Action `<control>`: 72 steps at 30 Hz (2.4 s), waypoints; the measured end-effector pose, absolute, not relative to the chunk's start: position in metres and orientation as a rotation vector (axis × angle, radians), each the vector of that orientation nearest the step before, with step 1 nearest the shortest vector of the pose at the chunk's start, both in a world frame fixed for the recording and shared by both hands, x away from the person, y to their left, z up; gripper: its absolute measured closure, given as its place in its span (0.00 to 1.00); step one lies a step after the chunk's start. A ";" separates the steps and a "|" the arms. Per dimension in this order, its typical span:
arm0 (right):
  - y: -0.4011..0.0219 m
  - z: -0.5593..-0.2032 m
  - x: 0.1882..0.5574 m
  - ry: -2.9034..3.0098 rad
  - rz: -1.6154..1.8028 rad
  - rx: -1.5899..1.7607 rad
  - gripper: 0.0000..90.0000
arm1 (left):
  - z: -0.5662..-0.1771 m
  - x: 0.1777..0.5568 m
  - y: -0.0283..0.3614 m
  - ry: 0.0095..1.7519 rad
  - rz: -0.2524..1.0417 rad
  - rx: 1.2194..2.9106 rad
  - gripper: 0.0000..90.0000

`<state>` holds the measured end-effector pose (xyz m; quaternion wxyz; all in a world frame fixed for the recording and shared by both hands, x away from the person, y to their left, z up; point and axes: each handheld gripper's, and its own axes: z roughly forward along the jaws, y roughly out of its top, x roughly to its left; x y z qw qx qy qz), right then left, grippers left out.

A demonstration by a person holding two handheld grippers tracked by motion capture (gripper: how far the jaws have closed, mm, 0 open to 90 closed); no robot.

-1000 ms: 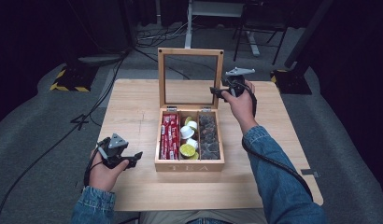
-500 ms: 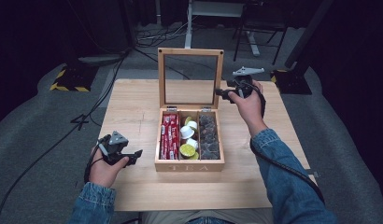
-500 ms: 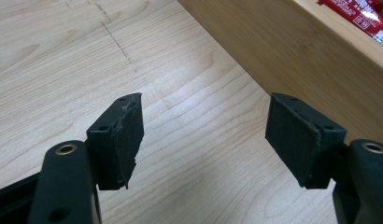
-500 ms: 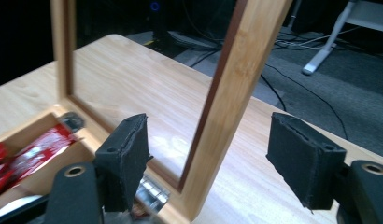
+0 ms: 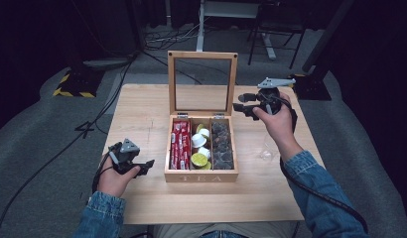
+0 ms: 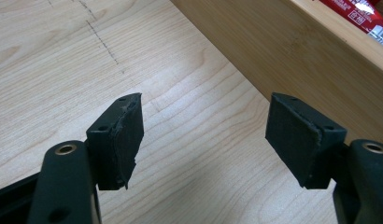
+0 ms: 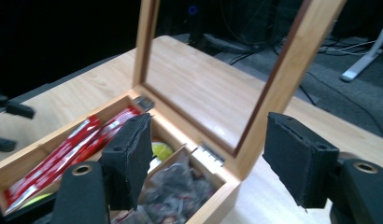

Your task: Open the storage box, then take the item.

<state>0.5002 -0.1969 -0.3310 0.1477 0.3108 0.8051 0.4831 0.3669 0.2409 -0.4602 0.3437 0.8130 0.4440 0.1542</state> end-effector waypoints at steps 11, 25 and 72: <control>-0.185 -0.350 0.482 2.389 1.400 0.851 0.35 | -0.460 0.363 0.240 1.148 0.407 2.140 0.31; -0.161 -0.386 0.484 2.528 1.293 0.871 0.42 | -0.467 0.347 0.241 1.141 0.418 2.187 0.32; -0.142 -0.427 0.478 2.668 1.074 0.791 0.88 | -0.498 0.347 0.245 1.131 0.398 2.197 0.24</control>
